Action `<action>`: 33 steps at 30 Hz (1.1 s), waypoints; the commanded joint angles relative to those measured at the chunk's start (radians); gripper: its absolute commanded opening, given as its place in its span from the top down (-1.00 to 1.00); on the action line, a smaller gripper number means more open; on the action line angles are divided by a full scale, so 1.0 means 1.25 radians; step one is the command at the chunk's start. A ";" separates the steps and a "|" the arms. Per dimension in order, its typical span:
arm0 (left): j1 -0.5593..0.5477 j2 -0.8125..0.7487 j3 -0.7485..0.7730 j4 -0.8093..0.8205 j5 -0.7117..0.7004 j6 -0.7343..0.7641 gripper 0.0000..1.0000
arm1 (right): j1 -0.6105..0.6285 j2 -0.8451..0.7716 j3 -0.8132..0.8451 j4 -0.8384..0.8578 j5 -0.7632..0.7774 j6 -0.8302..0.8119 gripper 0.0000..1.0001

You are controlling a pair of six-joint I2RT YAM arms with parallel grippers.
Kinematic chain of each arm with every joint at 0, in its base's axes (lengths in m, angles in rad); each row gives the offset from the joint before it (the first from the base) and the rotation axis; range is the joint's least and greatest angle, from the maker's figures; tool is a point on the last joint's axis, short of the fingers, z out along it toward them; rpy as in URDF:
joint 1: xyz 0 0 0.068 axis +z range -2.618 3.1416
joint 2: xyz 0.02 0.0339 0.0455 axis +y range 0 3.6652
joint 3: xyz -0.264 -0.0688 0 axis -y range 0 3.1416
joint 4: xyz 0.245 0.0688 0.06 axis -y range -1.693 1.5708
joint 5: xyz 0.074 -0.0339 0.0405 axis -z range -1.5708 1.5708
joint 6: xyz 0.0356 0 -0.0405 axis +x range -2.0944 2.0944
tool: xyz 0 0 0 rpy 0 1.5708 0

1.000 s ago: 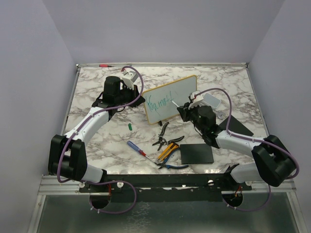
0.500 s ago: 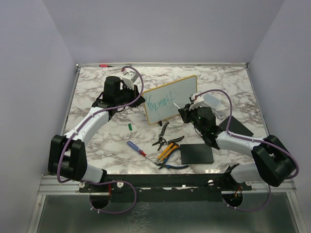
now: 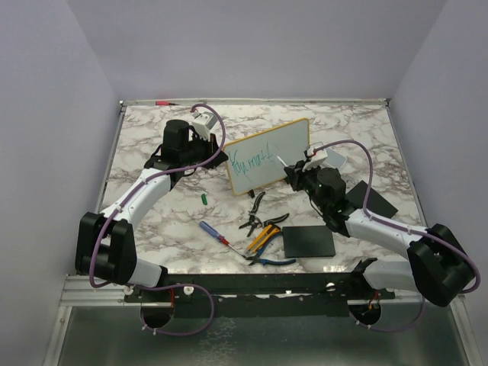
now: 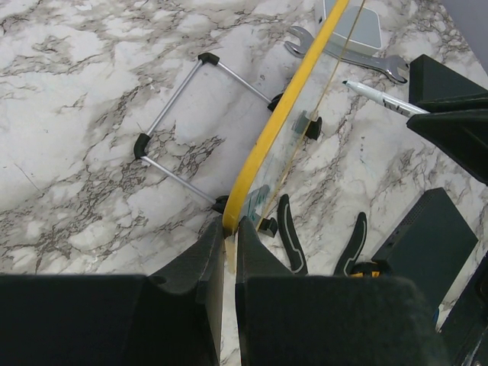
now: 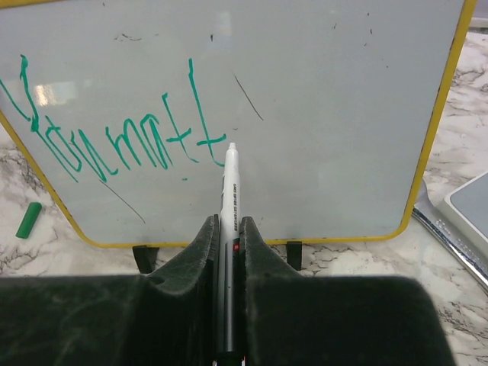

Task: Write a sentence on the whiteboard
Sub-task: Write on the whiteboard at the whiteboard stand.

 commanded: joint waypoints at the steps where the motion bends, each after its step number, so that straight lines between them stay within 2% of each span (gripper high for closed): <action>1: -0.002 -0.023 0.008 -0.004 -0.011 0.016 0.92 | -0.002 0.032 0.016 -0.003 -0.022 -0.009 0.99; 23: -0.002 -0.020 0.008 -0.006 -0.013 0.016 0.92 | -0.002 0.083 0.031 0.042 0.007 -0.019 0.99; 33: -0.002 -0.021 0.008 -0.007 -0.014 0.018 0.92 | -0.003 0.084 0.035 0.025 0.081 -0.019 0.99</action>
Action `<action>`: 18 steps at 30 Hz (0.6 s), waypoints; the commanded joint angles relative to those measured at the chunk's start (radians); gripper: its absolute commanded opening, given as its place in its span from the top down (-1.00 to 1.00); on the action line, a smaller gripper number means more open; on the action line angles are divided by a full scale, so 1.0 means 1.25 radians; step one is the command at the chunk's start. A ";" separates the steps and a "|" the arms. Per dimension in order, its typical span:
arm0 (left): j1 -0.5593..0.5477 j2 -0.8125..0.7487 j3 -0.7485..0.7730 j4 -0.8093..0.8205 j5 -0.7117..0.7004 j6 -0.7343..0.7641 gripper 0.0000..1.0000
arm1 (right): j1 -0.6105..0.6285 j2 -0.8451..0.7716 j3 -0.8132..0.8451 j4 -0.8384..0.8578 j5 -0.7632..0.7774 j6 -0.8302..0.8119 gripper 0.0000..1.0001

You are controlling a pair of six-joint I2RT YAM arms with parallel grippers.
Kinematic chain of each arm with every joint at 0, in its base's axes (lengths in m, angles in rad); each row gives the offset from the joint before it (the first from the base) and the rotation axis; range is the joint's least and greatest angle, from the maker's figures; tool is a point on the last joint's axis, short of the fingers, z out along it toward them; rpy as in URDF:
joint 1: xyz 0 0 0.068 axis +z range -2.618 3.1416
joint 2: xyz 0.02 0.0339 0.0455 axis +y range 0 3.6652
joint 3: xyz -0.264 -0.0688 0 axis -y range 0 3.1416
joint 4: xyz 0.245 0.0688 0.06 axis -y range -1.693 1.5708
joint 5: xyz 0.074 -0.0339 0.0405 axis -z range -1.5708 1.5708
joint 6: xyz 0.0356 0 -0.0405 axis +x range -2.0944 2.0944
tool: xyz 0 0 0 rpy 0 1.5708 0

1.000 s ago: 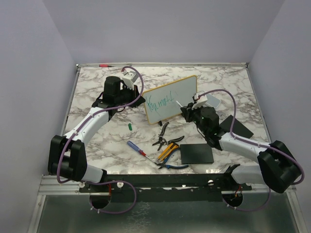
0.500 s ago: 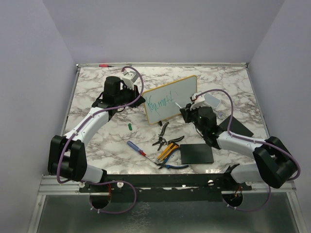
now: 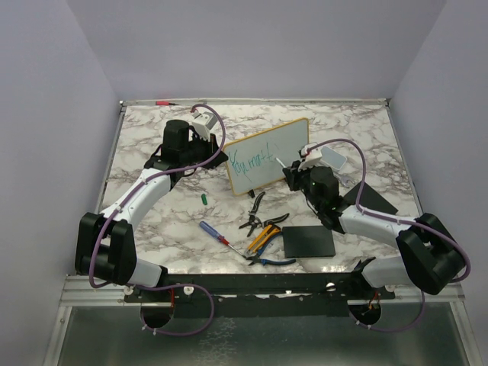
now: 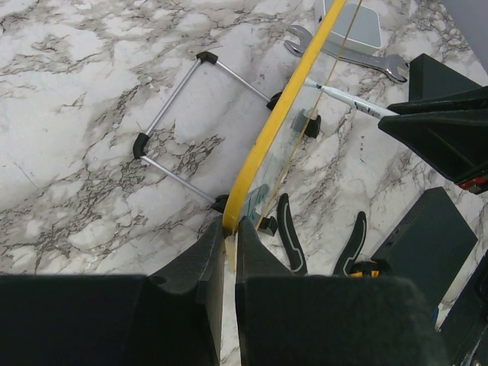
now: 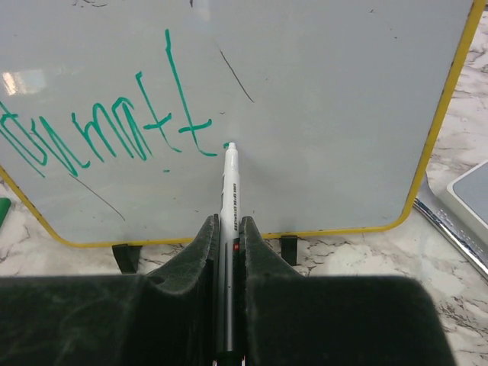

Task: Write a sentence on the whiteboard
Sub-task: Write on the whiteboard at the whiteboard stand.

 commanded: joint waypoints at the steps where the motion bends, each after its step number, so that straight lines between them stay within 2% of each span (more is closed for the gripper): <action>1: -0.003 -0.019 0.007 -0.001 -0.014 0.017 0.92 | -0.003 -0.001 0.018 0.006 0.067 -0.014 0.99; 8: -0.003 -0.020 0.007 -0.001 -0.012 0.016 0.92 | -0.003 -0.005 0.033 0.009 0.078 -0.025 0.99; 18: -0.002 -0.018 0.009 -0.002 -0.011 0.017 0.92 | -0.003 0.007 0.060 0.011 0.018 -0.051 0.99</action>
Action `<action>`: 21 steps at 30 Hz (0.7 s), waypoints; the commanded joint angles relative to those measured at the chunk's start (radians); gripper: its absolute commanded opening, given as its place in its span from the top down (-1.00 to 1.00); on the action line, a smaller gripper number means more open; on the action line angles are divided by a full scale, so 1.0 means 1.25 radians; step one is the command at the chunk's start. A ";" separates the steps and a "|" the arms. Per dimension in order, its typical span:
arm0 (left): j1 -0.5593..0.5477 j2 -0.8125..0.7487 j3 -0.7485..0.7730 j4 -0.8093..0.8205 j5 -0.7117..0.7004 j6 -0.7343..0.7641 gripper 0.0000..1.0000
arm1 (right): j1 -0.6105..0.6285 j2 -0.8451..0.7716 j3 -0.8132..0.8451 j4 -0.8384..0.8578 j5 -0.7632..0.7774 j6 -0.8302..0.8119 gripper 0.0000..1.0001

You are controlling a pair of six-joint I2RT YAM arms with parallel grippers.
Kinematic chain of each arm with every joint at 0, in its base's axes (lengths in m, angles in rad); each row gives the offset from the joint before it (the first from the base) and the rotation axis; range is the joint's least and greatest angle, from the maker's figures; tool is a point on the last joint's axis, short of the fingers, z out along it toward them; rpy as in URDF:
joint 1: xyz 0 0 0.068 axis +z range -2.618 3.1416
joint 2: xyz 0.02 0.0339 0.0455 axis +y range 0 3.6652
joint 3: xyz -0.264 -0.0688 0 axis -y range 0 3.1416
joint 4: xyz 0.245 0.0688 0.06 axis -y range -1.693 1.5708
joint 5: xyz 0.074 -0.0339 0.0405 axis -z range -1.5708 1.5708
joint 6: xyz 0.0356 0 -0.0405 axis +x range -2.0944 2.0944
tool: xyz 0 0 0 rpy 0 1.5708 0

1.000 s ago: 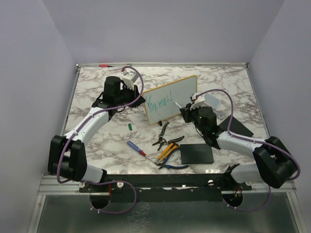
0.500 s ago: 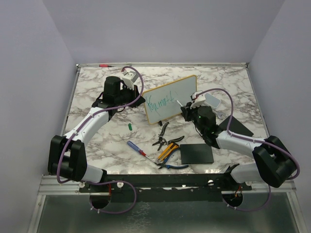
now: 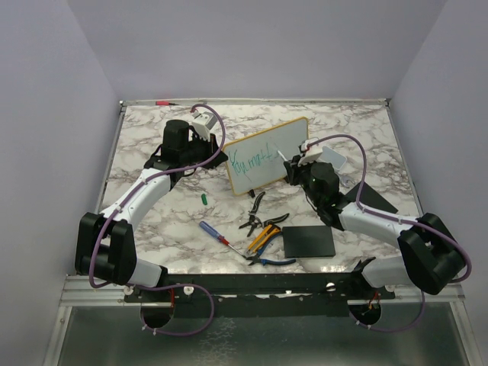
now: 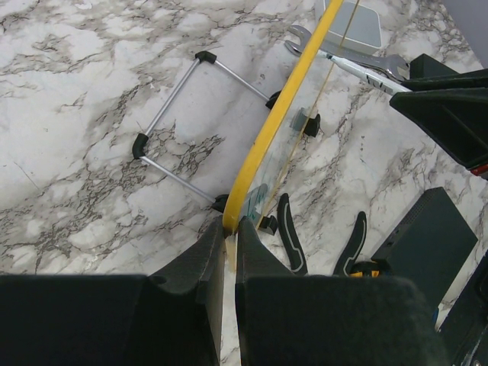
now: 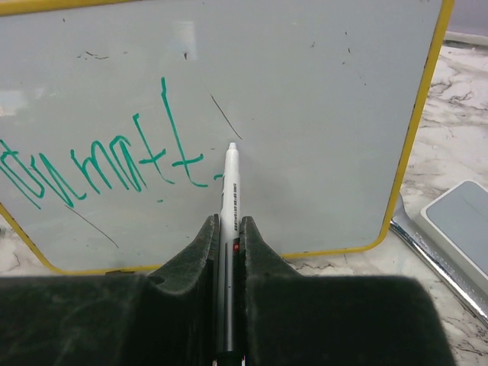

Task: Write a sentence on the whiteboard
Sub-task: Write on the whiteboard at the whiteboard stand.

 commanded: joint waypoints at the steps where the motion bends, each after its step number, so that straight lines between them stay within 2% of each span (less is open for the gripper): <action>1: -0.002 -0.018 0.010 -0.002 -0.011 0.016 0.92 | -0.002 0.013 0.026 0.012 -0.038 -0.026 0.99; 12: -0.002 -0.017 0.010 -0.001 -0.012 0.017 0.92 | 0.000 0.028 -0.019 0.005 -0.091 0.016 0.98; 21: -0.002 -0.015 0.010 -0.001 -0.011 0.017 0.92 | 0.010 0.042 -0.036 -0.005 -0.059 0.036 0.98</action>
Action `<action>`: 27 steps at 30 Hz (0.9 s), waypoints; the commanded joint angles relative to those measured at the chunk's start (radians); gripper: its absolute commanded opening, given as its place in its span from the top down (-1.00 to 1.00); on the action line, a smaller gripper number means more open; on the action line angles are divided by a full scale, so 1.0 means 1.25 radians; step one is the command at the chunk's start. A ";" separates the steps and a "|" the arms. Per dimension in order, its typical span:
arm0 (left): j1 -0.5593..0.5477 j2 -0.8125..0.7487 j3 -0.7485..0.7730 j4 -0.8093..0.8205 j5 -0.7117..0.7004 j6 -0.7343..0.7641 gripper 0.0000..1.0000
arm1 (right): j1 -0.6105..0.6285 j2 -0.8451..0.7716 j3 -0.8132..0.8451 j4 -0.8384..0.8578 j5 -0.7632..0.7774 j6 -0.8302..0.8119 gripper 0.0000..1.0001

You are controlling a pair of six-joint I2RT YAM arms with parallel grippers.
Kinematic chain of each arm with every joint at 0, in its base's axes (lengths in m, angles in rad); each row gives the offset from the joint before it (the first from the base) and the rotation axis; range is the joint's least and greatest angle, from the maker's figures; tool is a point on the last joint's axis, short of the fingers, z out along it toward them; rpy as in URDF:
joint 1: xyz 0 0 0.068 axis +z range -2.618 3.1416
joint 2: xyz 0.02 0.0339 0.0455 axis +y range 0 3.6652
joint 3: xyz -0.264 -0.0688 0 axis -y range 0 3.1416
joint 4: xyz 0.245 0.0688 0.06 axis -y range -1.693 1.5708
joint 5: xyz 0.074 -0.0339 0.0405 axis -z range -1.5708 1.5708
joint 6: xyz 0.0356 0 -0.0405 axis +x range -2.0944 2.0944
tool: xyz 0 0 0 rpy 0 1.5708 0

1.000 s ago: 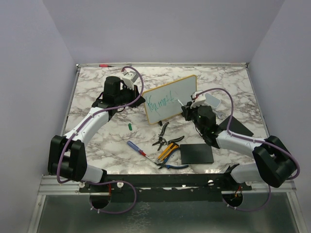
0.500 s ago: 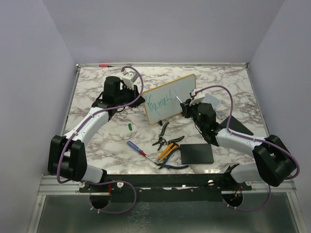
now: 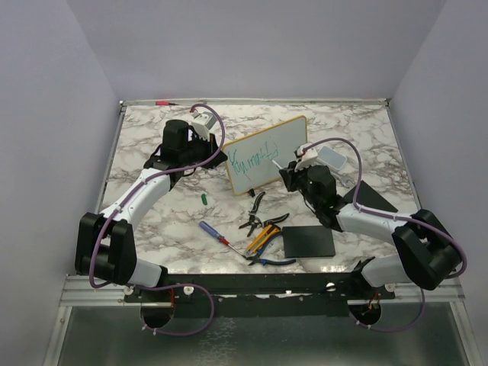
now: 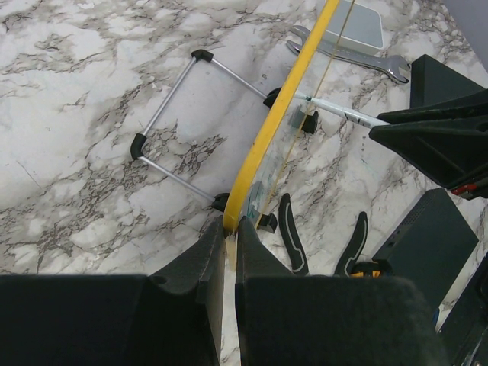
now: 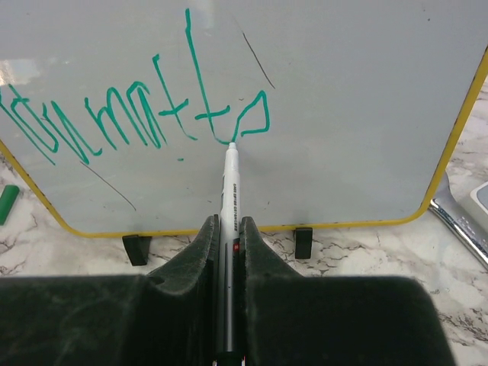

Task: Write a sentence on the whiteboard
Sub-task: Write on the whiteboard at the whiteboard stand.

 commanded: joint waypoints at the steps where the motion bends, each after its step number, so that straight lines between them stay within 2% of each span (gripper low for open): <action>1: -0.002 -0.016 0.009 0.000 -0.011 0.017 0.92 | 0.006 0.014 -0.019 -0.009 0.026 0.023 0.98; 10: -0.002 -0.018 0.009 0.000 -0.012 0.016 0.92 | 0.006 -0.006 -0.010 -0.036 0.138 0.043 0.99; 16: -0.002 -0.019 0.008 -0.001 -0.013 0.017 0.92 | 0.006 -0.062 -0.030 -0.013 0.080 0.022 0.99; 20: -0.003 -0.018 0.009 -0.001 -0.012 0.016 0.92 | 0.006 -0.098 -0.023 -0.019 0.089 0.025 0.98; 27: -0.002 -0.018 0.007 0.000 -0.013 0.017 0.92 | 0.003 -0.063 0.036 -0.012 0.081 -0.005 0.99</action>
